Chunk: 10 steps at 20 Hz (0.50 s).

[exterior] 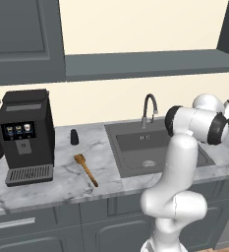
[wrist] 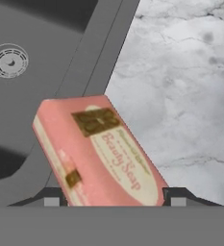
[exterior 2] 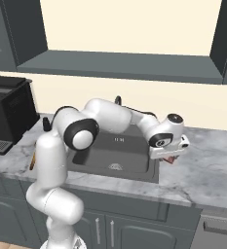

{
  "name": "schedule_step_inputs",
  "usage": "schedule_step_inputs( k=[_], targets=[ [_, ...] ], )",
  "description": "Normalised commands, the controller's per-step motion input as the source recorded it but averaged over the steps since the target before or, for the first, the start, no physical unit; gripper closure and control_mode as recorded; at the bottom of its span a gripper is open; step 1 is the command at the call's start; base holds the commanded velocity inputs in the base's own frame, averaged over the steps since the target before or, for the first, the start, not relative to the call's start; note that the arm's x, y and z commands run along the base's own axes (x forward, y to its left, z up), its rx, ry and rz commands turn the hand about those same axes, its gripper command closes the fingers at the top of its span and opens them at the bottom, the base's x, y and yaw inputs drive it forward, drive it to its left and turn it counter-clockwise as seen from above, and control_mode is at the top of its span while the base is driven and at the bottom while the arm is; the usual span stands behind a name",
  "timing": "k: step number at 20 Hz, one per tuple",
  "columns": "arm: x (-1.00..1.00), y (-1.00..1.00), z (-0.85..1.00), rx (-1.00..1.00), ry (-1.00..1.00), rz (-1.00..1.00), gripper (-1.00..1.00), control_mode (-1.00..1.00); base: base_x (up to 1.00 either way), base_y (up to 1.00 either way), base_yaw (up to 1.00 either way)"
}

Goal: Open the cabinet. Pick the bar soap and place it next to the sink. Then close the cabinet.

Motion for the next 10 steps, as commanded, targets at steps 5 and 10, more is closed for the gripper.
schedule_step_inputs(
  k=[5,10],
  targets=[
    [0.19,0.0,-0.1,0.0,0.0,0.0,1.0,-1.0,0.0,0.0,0.0],
    [0.0,0.0,0.0,0.0,0.0,0.0,-1.0,-1.0,0.0,0.0,0.0]
  ],
)
